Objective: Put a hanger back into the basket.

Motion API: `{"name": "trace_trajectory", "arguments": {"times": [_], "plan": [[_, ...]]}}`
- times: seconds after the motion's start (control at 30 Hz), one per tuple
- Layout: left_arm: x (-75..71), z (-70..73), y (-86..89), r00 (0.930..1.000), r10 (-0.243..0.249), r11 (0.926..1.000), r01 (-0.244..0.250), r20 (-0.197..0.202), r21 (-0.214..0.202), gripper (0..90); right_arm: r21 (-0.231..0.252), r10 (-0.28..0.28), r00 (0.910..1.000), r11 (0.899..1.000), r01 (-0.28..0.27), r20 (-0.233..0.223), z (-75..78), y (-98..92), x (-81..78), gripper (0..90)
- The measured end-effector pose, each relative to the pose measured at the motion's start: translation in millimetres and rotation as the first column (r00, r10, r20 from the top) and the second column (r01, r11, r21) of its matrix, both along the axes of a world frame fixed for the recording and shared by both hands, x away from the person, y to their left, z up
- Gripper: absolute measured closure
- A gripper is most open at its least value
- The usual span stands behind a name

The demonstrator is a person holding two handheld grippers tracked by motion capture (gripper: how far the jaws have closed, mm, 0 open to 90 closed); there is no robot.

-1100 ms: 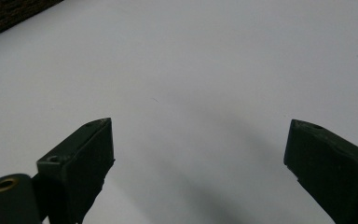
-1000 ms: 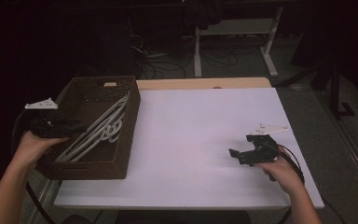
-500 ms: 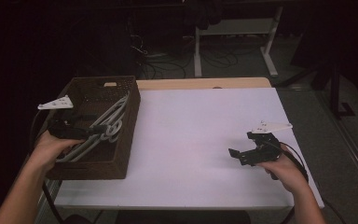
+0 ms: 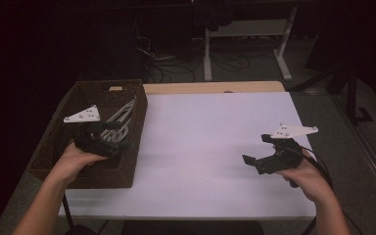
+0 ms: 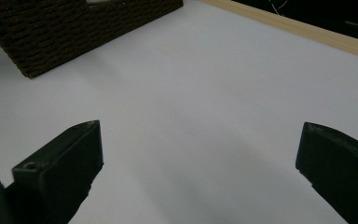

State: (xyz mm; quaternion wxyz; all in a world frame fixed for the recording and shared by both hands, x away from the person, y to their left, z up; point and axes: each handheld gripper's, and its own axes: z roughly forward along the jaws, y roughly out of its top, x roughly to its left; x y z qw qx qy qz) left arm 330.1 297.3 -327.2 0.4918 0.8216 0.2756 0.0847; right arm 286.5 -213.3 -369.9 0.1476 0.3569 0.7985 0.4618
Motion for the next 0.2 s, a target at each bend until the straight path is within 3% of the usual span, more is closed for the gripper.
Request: {"name": "trace_trajectory", "arguments": {"times": [0.2], "plan": [[-0.9,-4.8,-5.2,1.0,-0.008,1.0,0.008,-0.004,0.002,0.4,0.002,0.006,0.9999,1.0,-0.006,0.01,4.0,-0.1,-1.9,0.5]]}}
